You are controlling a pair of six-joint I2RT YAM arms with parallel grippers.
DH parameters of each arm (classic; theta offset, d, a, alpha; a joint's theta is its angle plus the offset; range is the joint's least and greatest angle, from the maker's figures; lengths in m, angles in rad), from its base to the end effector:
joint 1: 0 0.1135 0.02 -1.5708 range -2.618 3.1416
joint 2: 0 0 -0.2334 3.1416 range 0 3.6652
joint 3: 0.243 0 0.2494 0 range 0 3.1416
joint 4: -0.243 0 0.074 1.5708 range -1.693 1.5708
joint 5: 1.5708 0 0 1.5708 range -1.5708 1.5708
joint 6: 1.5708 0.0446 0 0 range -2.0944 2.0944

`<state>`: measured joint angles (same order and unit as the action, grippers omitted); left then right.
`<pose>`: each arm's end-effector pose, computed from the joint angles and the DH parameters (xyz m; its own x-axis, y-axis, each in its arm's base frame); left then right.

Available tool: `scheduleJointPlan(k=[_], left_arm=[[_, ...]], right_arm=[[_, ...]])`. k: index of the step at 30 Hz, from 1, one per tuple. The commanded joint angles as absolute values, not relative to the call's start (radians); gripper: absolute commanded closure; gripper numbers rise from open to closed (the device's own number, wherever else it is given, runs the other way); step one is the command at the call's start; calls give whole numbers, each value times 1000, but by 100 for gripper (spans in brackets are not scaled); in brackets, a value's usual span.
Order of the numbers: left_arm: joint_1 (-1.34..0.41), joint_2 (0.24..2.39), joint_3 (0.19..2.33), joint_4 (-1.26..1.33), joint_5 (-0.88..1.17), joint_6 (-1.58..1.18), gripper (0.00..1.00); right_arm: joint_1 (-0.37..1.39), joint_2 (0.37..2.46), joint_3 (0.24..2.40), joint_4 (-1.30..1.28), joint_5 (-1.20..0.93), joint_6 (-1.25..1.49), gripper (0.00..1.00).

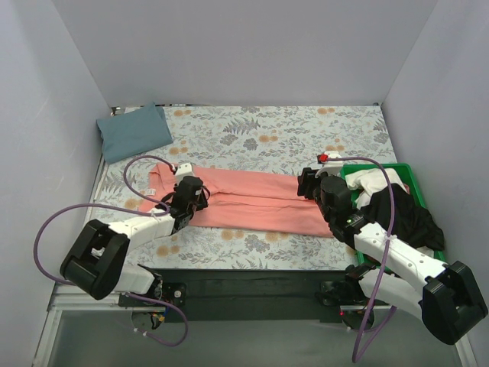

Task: Fold and stack the t-shirts
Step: Fold the tshirt

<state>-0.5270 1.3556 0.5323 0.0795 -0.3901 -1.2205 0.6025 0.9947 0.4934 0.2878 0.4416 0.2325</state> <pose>0.2363 -0.1179 0.1267 -0.4106 -0.7662 -0.4944 -0.4730 0.6425 -0.6028 0.2132 0.1235 0.2213 -0.2086 0.1093 -0.9719 -0.1234 0.9828 0.1371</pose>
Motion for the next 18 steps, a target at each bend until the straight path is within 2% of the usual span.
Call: scheduleJointPlan(k=[1, 7, 12, 13, 15, 16, 17, 18], left_arm=[[-532, 1377, 563, 87, -439, -1198, 69], [-540, 1425, 574, 106, -445, -1180, 75], [-546, 1442, 578, 106, -456, -1180, 76], [-548, 1443, 580, 104, -457, -1178, 78], [-549, 1442, 584, 98, -457, -1175, 92], [-549, 1442, 586, 94, -457, -1175, 92], [-554, 1434, 591, 89, -457, -1177, 100], [-554, 1431, 598, 83, -457, -1178, 100]], right_arm=[[600, 986, 488, 313, 449, 226, 38], [600, 986, 488, 313, 446, 227, 38], [600, 988, 488, 314, 446, 227, 38], [600, 989, 488, 313, 446, 226, 38], [598, 991, 488, 313, 448, 227, 38], [598, 991, 488, 314, 446, 227, 38], [598, 989, 488, 314, 446, 226, 38], [598, 991, 488, 314, 446, 227, 38]])
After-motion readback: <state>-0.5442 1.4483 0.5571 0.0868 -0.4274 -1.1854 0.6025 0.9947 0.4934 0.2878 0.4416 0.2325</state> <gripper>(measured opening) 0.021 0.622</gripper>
